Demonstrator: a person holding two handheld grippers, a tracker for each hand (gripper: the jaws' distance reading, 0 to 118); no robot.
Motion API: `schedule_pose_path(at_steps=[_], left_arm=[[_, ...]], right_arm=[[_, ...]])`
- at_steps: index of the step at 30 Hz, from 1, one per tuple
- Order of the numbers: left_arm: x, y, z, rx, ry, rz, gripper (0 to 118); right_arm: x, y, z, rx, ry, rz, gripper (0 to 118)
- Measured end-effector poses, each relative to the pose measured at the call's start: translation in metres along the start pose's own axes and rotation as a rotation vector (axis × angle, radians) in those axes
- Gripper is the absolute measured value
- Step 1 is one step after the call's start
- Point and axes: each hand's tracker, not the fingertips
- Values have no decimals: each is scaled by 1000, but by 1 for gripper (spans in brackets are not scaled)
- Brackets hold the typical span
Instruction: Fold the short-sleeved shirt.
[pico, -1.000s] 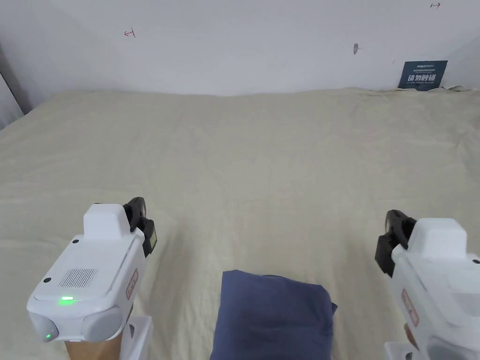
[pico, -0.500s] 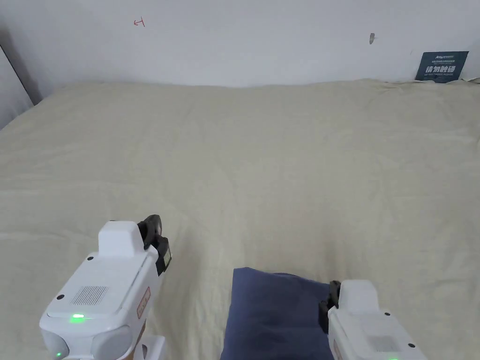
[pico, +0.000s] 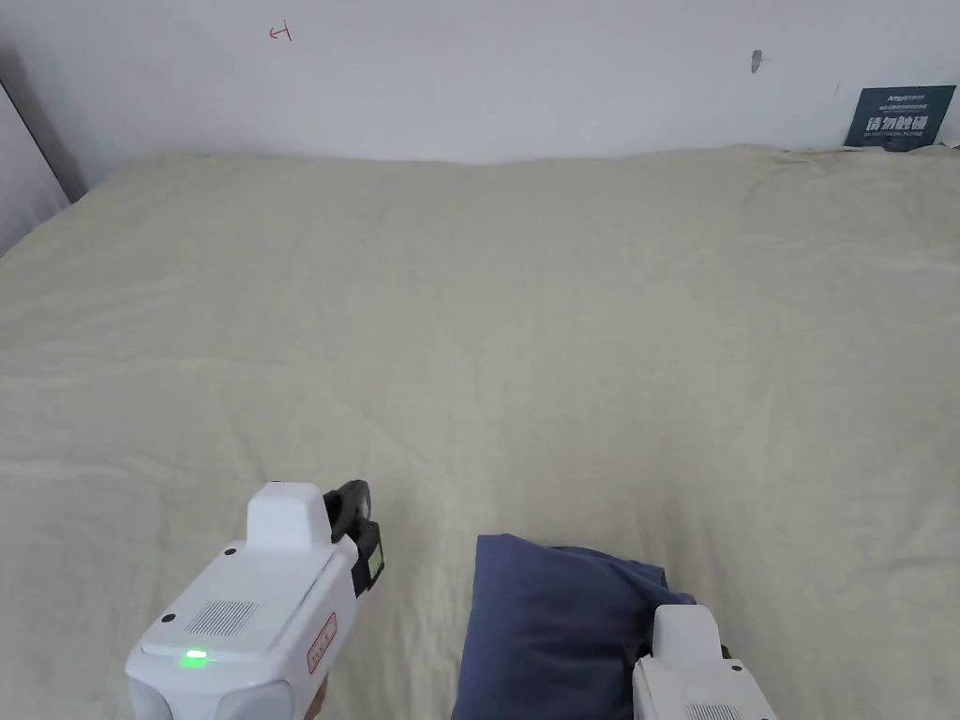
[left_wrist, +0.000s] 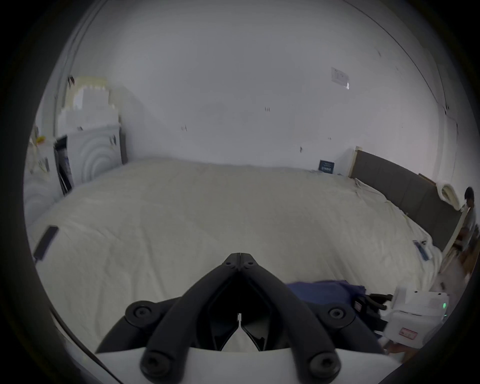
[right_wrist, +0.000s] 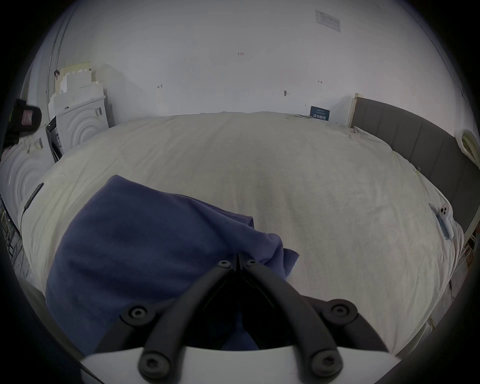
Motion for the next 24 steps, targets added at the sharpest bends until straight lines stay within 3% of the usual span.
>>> schedule_pose_path(at_steps=[3,7,9,11,13,22,24], left_arm=[[-3,-4,-17,-156,-98,69,0],[-7,-14,-44,-370,-253,175,13],[-11,-20,-59,-464,-326,236,42],[-10,-27,-72,-539,-357,242,86],[-8,-31,-80,-576,-367,211,105],[3,-46,-116,-706,-457,190,105],[5,-48,-121,-731,-467,191,94]], right_arm=[[4,2,-1,-8,11,-5,0],[7,2,0,-17,27,1,0],[8,3,1,-16,34,2,0],[8,3,1,-17,39,7,0],[9,3,1,-19,42,14,0],[11,3,2,-17,51,10,0],[11,2,2,-17,53,8,0]])
